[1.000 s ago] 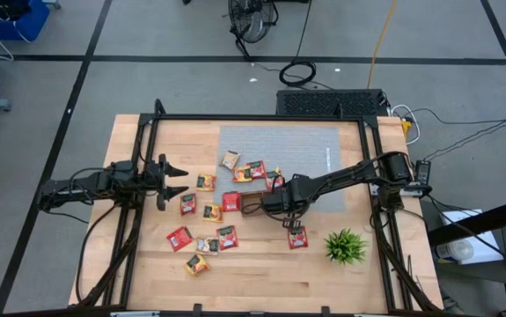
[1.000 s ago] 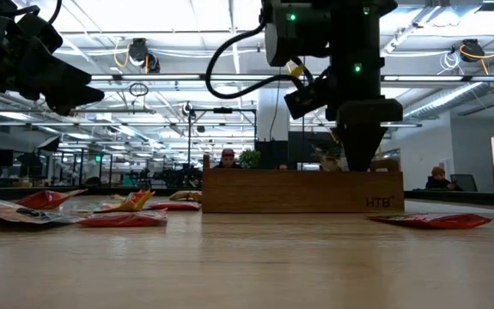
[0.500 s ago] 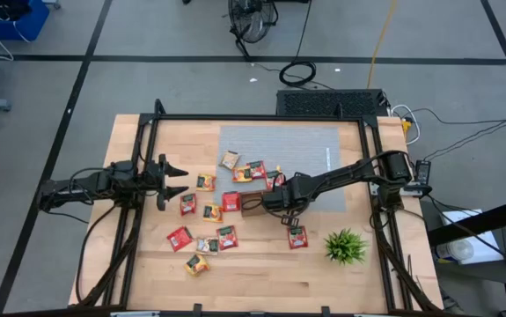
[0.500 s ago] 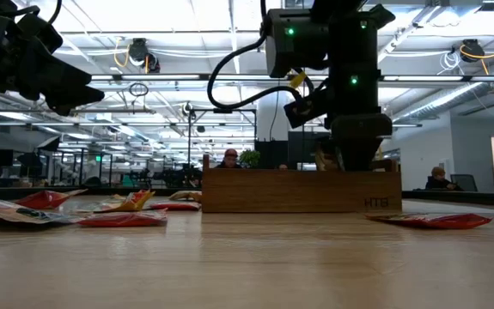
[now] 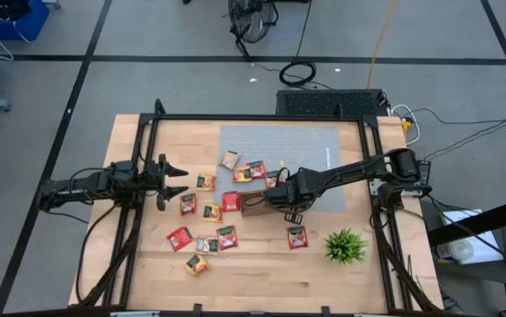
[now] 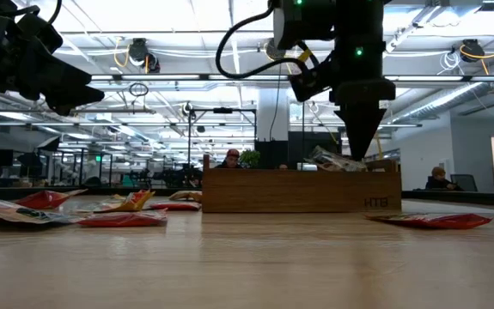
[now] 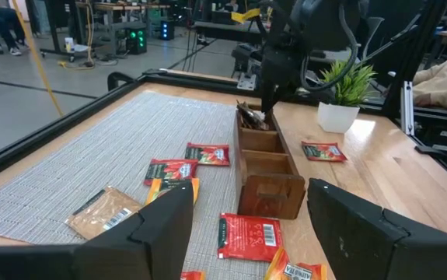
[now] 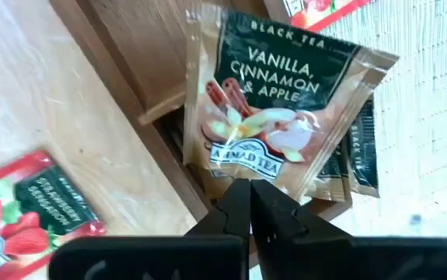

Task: Pick & Place Tea
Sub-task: Put the brown tea bag into the right section of the wooden organizer

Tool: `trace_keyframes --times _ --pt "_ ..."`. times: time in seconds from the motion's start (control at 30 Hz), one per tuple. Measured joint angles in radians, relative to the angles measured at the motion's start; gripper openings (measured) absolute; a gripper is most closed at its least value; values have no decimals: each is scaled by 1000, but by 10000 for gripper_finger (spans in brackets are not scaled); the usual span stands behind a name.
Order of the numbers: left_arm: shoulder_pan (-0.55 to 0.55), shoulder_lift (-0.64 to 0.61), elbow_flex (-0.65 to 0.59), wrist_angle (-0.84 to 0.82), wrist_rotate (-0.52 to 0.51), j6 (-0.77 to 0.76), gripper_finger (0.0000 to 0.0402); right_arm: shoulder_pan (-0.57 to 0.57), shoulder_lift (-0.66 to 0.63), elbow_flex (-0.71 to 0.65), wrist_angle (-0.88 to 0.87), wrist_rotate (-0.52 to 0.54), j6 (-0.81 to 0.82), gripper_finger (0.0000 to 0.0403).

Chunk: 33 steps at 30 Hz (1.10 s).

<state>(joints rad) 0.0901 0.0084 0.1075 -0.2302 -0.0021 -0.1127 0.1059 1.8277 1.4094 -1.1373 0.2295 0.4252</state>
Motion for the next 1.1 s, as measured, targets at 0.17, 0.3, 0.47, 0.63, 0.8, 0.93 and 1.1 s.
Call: trace_keyframes --times 0.17,0.3,0.47,0.63,0.8,0.93,1.1 --pt "0 0 0 0 0 0 253 -1 -3 2 2 -3 -20 0" --pt "0 0 0 0 0 0 253 -2 -5 2 10 1 -37 0" --pt "0 0 0 0 0 0 253 0 -5 2 60 -21 -89 0" --pt "0 0 0 0 0 0 253 3 -5 2 84 -49 -120 0" --pt "0 0 0 0 0 0 253 29 10 40 156 -67 -210 0" --pt "0 0 0 0 0 0 253 26 44 90 168 -51 -247 0" --pt "0 0 0 0 0 0 253 19 116 154 149 -44 -348 0"
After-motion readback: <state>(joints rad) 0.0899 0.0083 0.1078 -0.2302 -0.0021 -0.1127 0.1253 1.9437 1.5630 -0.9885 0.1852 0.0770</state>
